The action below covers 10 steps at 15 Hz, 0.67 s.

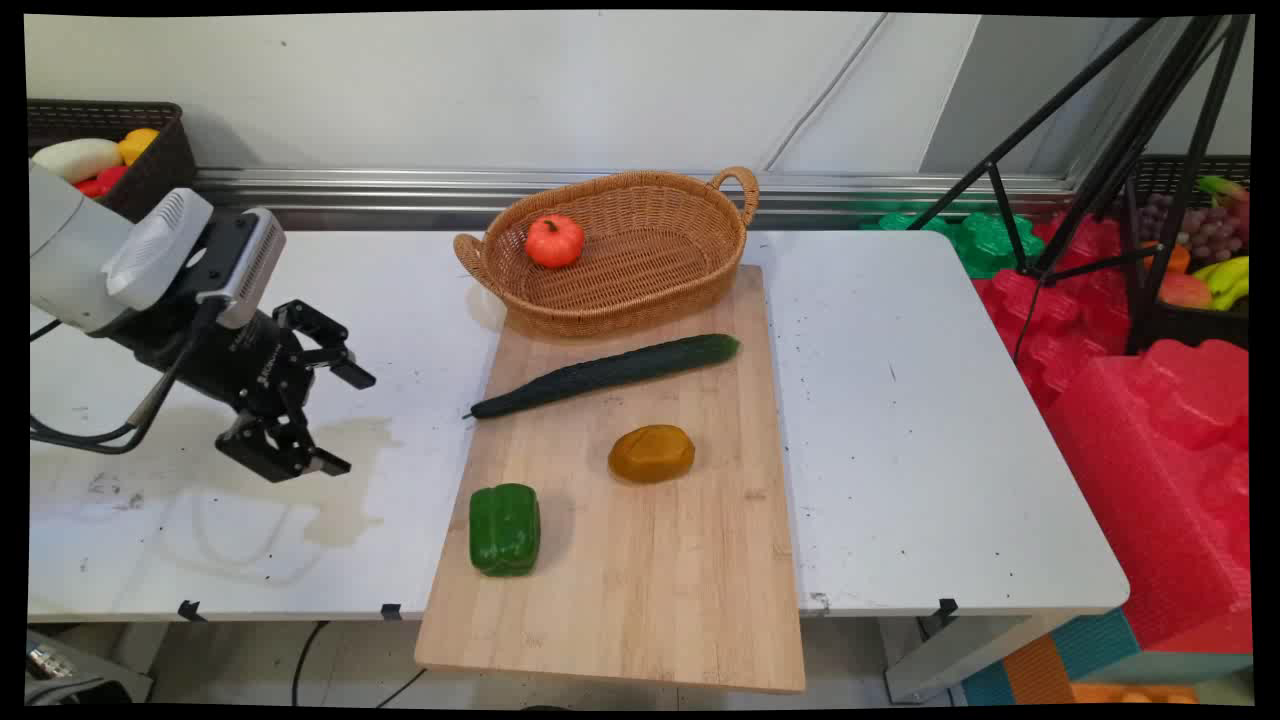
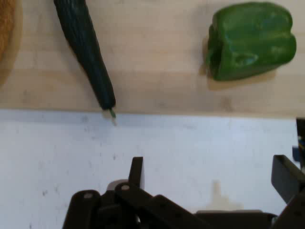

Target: Pick up the potato from the cutting board

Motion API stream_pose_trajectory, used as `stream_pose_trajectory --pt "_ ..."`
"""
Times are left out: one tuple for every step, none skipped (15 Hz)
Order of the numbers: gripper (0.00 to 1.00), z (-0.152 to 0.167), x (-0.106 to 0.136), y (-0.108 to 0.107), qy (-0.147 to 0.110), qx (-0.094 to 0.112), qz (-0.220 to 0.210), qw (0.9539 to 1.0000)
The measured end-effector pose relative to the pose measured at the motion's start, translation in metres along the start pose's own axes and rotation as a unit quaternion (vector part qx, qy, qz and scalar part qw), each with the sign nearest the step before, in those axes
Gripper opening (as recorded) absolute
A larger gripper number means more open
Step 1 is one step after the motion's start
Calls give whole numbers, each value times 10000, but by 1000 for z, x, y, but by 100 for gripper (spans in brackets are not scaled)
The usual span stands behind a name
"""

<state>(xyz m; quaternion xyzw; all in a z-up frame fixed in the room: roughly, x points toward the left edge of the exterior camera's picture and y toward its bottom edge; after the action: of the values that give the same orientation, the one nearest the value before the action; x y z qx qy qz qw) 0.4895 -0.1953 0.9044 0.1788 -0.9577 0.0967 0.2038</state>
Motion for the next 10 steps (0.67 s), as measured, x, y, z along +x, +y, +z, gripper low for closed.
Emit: stream_pose_trajectory --pt "100 0 4 0 89 12 5 10000" --pt "100 -1 9 0 195 30 8 9998" --pt "100 -1 14 0 290 51 16 9996" --pt "100 -2 19 -1 364 69 15 9993" --pt "100 -2 26 -1 475 99 11 9988" --pt "100 -2 35 -3 598 138 0 9981" --pt "100 -2 43 -4 712 172 -12 9973" --pt "100 -1 51 -5 802 201 -23 9966" --pt "100 0 56 -5 856 214 -31 9961" --pt "100 2 64 -6 925 232 -42 9954"
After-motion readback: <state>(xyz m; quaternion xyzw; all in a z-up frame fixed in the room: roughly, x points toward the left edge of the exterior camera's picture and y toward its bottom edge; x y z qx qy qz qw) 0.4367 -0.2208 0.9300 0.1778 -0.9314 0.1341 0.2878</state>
